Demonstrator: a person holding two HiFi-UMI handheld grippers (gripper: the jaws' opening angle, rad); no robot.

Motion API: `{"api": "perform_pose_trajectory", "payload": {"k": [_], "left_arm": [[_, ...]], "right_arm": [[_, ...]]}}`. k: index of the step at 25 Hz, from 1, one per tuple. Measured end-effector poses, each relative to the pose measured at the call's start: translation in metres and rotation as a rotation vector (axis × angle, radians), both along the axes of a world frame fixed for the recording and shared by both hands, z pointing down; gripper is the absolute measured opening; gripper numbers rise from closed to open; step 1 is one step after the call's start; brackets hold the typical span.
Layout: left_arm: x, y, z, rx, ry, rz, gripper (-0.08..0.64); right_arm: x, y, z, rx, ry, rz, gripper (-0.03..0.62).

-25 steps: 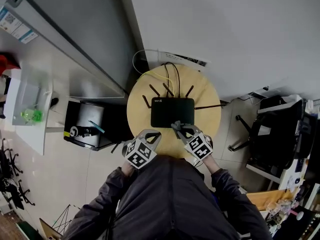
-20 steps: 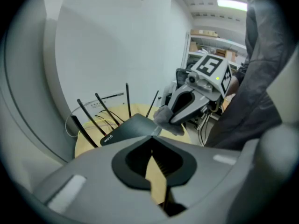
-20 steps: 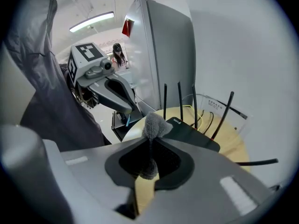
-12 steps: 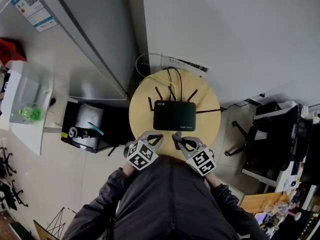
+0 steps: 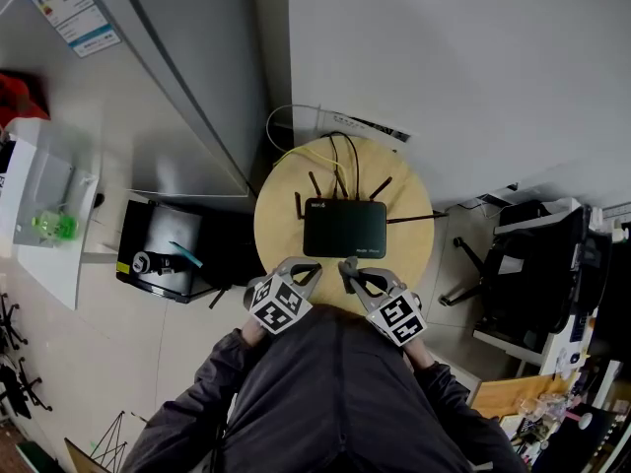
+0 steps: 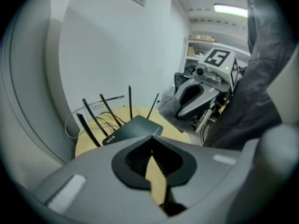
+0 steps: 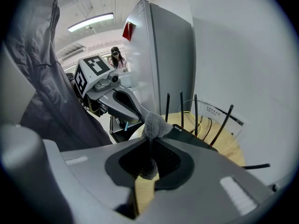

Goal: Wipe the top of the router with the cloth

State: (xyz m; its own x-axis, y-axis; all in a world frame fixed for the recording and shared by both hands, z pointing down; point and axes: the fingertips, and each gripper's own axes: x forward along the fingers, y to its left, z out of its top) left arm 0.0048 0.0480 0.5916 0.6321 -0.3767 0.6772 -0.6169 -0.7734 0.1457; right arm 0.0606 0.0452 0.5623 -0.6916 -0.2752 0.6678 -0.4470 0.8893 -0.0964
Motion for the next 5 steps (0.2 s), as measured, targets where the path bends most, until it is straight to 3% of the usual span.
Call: {"api": "perform_pose_trajectory", "payload": {"k": [5], "left_arm": [[-0.0117, -0.0024, 0.0015, 0.000, 0.005, 0.001, 0.002]], "right_arm": [[0.0010, -0.0055, 0.0074, 0.012, 0.032, 0.020, 0.026]]}}
